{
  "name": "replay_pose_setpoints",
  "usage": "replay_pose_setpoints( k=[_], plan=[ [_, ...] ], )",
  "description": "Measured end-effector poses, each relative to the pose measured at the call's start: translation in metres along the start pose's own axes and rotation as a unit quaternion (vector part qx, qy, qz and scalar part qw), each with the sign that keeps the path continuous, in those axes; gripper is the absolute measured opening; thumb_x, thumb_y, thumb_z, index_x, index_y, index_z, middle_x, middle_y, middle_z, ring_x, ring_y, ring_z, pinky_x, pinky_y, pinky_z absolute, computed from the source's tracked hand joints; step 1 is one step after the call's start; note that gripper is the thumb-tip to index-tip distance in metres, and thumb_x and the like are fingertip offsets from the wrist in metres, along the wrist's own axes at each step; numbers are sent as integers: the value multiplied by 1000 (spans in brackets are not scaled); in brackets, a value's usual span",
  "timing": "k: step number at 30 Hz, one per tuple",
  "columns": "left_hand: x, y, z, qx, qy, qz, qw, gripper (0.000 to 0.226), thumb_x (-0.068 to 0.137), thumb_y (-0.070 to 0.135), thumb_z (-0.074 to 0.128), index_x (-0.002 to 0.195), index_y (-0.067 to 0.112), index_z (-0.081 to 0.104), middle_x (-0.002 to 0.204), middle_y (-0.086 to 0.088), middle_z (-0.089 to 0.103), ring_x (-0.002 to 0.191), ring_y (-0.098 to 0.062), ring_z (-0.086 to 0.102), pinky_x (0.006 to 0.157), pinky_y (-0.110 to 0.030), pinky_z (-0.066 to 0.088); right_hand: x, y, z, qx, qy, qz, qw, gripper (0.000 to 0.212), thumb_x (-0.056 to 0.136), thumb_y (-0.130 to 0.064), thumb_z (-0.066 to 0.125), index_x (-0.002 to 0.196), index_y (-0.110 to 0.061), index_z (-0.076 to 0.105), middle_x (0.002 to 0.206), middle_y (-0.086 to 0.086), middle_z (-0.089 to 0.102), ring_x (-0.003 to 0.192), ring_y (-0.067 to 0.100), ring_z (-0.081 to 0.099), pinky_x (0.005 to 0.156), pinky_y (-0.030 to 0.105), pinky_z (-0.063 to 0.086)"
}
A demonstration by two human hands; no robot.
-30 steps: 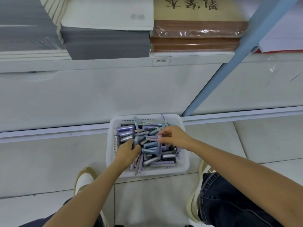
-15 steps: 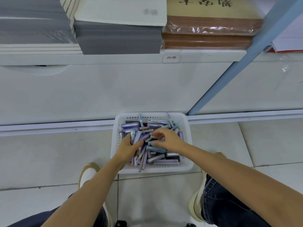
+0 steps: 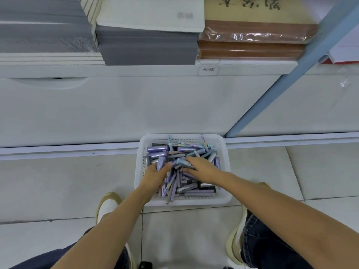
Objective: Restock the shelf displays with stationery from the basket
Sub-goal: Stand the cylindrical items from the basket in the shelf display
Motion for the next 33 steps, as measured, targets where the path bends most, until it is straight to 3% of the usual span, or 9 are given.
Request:
replay_pose_setpoints(
  k=[3, 6, 9, 12, 17, 21, 25, 28, 33],
  plan=[
    [-9, 24, 13, -48, 10, 22, 999, 36, 89, 37, 66, 64, 15, 51, 42, 4, 36, 34, -9, 28, 36, -18, 26, -3, -20, -20, 14, 22, -36, 999, 22, 97, -27, 53, 110, -9, 57, 103, 8, 65, 91, 25, 61, 78, 38, 49],
    [-16, 54, 16, -52, 59, 50, 996, 33, 87, 30, 71, 67, 10, 54, 40, 6, 42, 32, -5, 36, 37, -17, 32, -9, -41, -38, 40, 10, -56, 998, 23, 98, -25, 52, 117, -12, 58, 110, 7, 66, 95, 22, 62, 84, 38, 50],
    [-27, 80, 9, -86, 87, 71, 990, 34, 87, 27, 71, 64, 11, 51, 44, 2, 44, 32, -7, 39, 37, -17, 33, -21, -58, -62, 82, 21, -71, 994, 13, 98, -23, 53, 108, -16, 58, 92, -1, 62, 81, 15, 55, 69, 25, 43],
    [-43, 104, -5, -143, 112, 97, 979, 34, 89, 26, 69, 69, 12, 45, 45, -1, 35, 33, -11, 29, 37, -19, 27, -38, -65, -89, 119, 42, -61, 990, 17, 98, -27, 54, 88, -14, 53, 72, -1, 54, 65, 14, 50, 60, 26, 37],
    [-70, 144, -29, -235, 169, 155, 945, 17, 91, 13, 63, 81, 9, 50, 66, -7, 62, 41, -12, 49, 35, -19, 33, -69, -75, -126, 238, 62, -60, 967, 21, 101, -25, 48, 104, -8, 58, 68, 3, 55, 54, 10, 47, 49, 20, 39],
    [-94, 179, -31, -197, 175, 194, 945, 18, 88, 7, 59, 70, 10, 54, 57, -3, 57, 50, -16, 44, 42, -18, 35, -87, -93, -158, 276, 82, -81, 954, 29, 102, -23, 46, 123, -9, 60, 69, 4, 49, 52, 8, 38, 49, 19, 32],
    [-118, 221, -19, -114, 105, 220, 963, 14, 87, 10, 62, 75, 11, 55, 59, -5, 55, 44, -11, 49, 46, -20, 41, -105, -118, -194, 257, 101, -94, 957, 31, 100, -7, 36, 120, -9, 60, 79, 3, 49, 60, 10, 39, 56, 19, 34],
    [-142, 252, -10, -55, 46, 247, 966, 17, 88, 25, 68, 82, 12, 59, 54, -1, 55, 42, -10, 47, 46, -22, 43, -131, -145, -225, 249, 139, -156, 946, 30, 98, -6, 44, 120, -18, 62, 78, 2, 52, 63, 9, 45, 60, 18, 40],
    [-182, 294, -11, -10, 47, 280, 959, 30, 85, 39, 70, 91, 11, 59, 59, 0, 55, 48, -11, 48, 54, -25, 44, -176, -175, -277, 248, 237, -223, 913, 22, 91, -14, 65, 113, -19, 66, 104, 2, 68, 83, 8, 63, 73, 20, 51]
  ],
)
Point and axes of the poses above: each hand's wrist, its own x-axis towards the middle knuckle, its own z-axis out of the palm, y = z × x, the point moved 8 cm from there along x, towards the middle knuckle
